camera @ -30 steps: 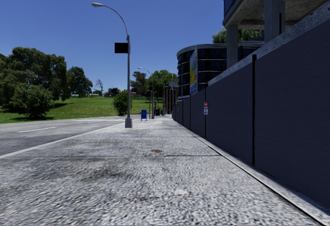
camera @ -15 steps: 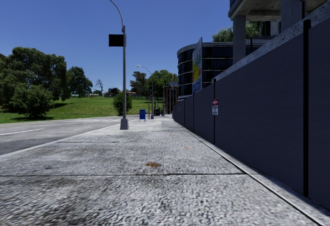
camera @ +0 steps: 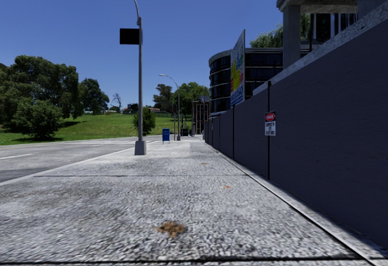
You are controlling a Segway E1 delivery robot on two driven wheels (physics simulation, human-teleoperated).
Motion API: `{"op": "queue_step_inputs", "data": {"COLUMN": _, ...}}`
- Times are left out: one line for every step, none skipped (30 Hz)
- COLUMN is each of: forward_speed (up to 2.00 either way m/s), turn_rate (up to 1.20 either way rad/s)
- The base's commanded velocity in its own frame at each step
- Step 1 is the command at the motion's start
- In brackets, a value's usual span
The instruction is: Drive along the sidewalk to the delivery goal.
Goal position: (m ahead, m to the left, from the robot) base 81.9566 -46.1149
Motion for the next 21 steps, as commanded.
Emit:
{"op": "queue_step_inputs", "data": {"forward_speed": 2.00, "turn_rate": 0.17}}
{"op": "queue_step_inputs", "data": {"forward_speed": 2.00, "turn_rate": 0.19}}
{"op": "queue_step_inputs", "data": {"forward_speed": 2.00, "turn_rate": 0.19}}
{"op": "queue_step_inputs", "data": {"forward_speed": 2.00, "turn_rate": 0.19}}
{"op": "queue_step_inputs", "data": {"forward_speed": 2.00, "turn_rate": 0.19}}
{"op": "queue_step_inputs", "data": {"forward_speed": 2.00, "turn_rate": 0.19}}
{"op": "queue_step_inputs", "data": {"forward_speed": 2.00, "turn_rate": 0.19}}
{"op": "queue_step_inputs", "data": {"forward_speed": 2.00, "turn_rate": 0.17}}
{"op": "queue_step_inputs", "data": {"forward_speed": 2.00, "turn_rate": 0.00}}
{"op": "queue_step_inputs", "data": {"forward_speed": 2.00, "turn_rate": 0.00}}
{"op": "queue_step_inputs", "data": {"forward_speed": 2.00, "turn_rate": 0.00}}
{"op": "queue_step_inputs", "data": {"forward_speed": 2.00, "turn_rate": 0.00}}
{"op": "queue_step_inputs", "data": {"forward_speed": 2.00, "turn_rate": 0.00}}
{"op": "queue_step_inputs", "data": {"forward_speed": 2.00, "turn_rate": 0.00}}
{"op": "queue_step_inputs", "data": {"forward_speed": 2.00, "turn_rate": 0.00}}
{"op": "queue_step_inputs", "data": {"forward_speed": 2.00, "turn_rate": 0.00}}
{"op": "queue_step_inputs", "data": {"forward_speed": 2.00, "turn_rate": 0.00}}
{"op": "queue_step_inputs", "data": {"forward_speed": 2.00, "turn_rate": 0.00}}
{"op": "queue_step_inputs", "data": {"forward_speed": 2.00, "turn_rate": 0.00}}
{"op": "queue_step_inputs", "data": {"forward_speed": 2.00, "turn_rate": 0.00}}
{"op": "queue_step_inputs", "data": {"forward_speed": 2.00, "turn_rate": 0.00}}
